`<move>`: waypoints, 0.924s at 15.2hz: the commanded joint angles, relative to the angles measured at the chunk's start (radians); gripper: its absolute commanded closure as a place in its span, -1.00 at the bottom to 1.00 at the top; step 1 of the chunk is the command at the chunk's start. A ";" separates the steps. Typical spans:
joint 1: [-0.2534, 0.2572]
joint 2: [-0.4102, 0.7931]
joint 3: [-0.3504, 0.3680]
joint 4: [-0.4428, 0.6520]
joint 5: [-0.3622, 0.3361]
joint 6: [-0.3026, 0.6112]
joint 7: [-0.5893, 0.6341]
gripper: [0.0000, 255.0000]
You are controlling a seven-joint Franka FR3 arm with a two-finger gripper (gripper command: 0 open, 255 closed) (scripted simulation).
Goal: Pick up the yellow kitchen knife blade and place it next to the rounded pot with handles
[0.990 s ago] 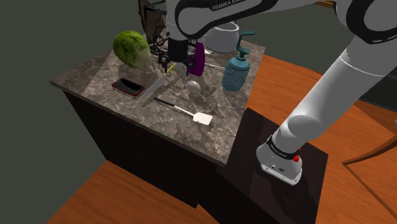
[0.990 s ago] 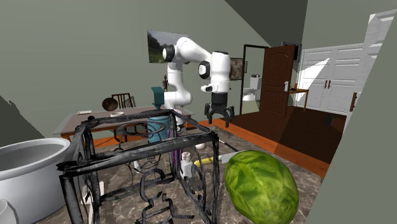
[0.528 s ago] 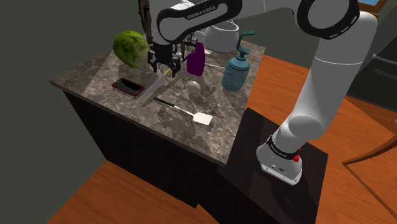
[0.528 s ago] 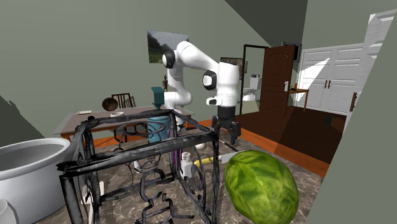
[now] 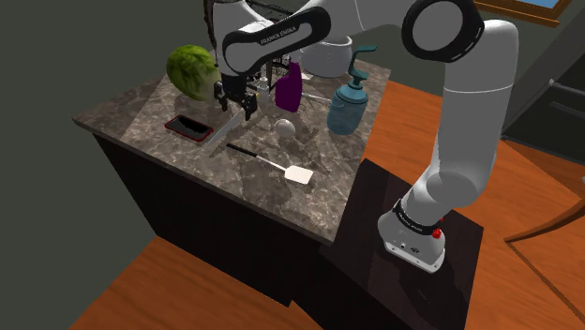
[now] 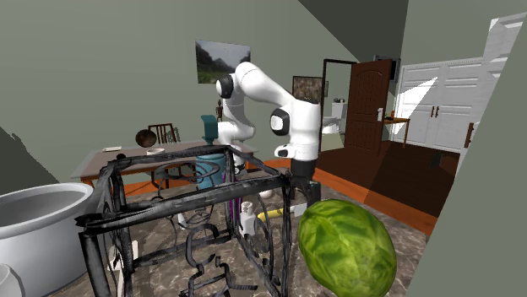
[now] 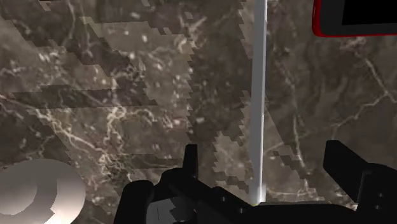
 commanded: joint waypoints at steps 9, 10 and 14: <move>0.001 0.020 -0.005 -0.018 -0.008 0.038 0.006 -1.00; 0.001 0.020 -0.005 -0.019 -0.008 0.038 0.006 -1.00; 0.001 0.020 -0.005 -0.019 -0.008 0.038 0.006 1.00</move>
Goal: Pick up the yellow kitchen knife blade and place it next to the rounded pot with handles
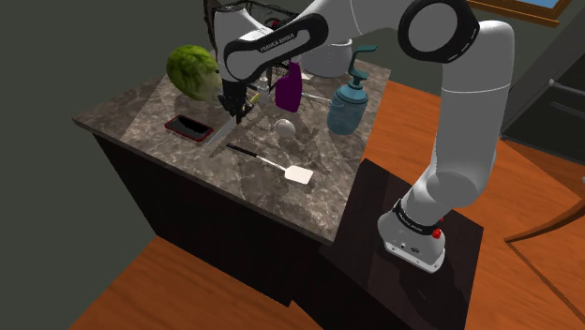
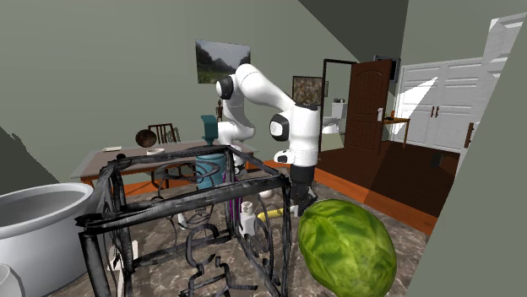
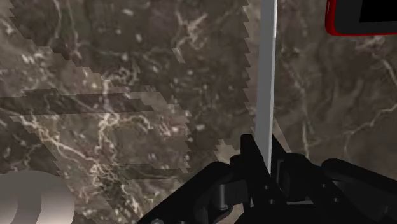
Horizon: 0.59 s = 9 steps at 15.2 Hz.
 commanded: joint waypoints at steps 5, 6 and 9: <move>0.000 0.000 0.000 0.000 0.000 0.000 0.000 1.00; 0.000 0.000 0.000 0.000 0.000 0.000 0.000 1.00; -0.002 -0.019 0.004 0.014 0.008 -0.032 -0.005 1.00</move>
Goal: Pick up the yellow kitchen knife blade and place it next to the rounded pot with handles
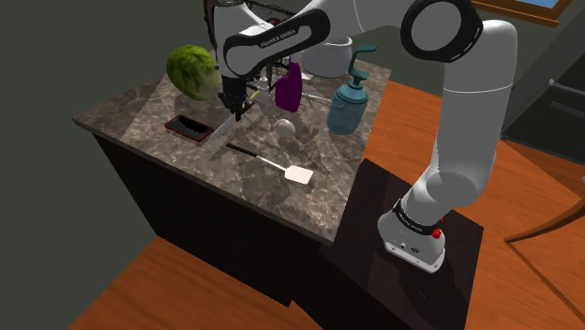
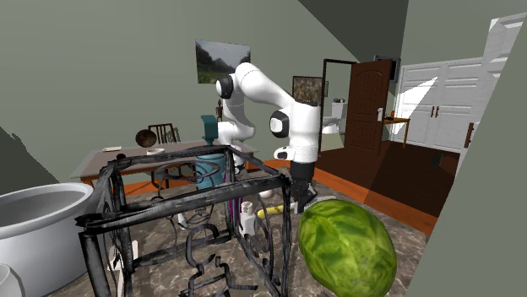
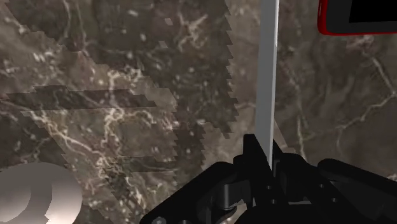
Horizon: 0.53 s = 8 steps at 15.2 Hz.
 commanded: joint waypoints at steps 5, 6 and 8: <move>-0.003 -0.032 0.007 0.034 0.014 -0.065 -0.009 1.00; -0.003 -0.037 0.008 0.041 0.016 -0.076 -0.011 1.00; -0.004 -0.046 0.010 0.054 0.020 -0.098 -0.014 1.00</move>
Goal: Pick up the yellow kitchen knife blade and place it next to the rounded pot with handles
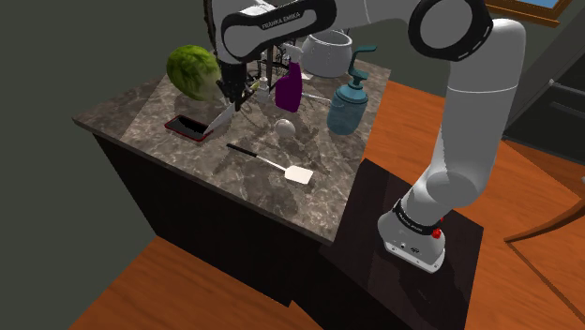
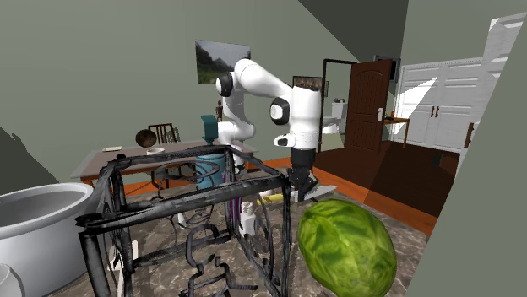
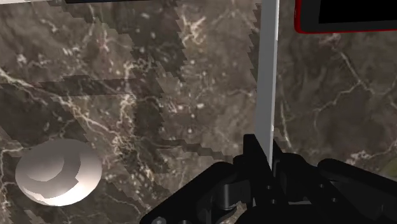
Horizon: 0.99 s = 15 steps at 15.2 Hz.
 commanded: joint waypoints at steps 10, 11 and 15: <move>0.000 -0.042 0.009 0.089 0.018 -0.129 -0.013 1.00; 0.000 -0.045 0.010 0.098 0.020 -0.141 -0.014 1.00; 0.002 -0.053 0.012 0.141 0.024 -0.191 -0.018 1.00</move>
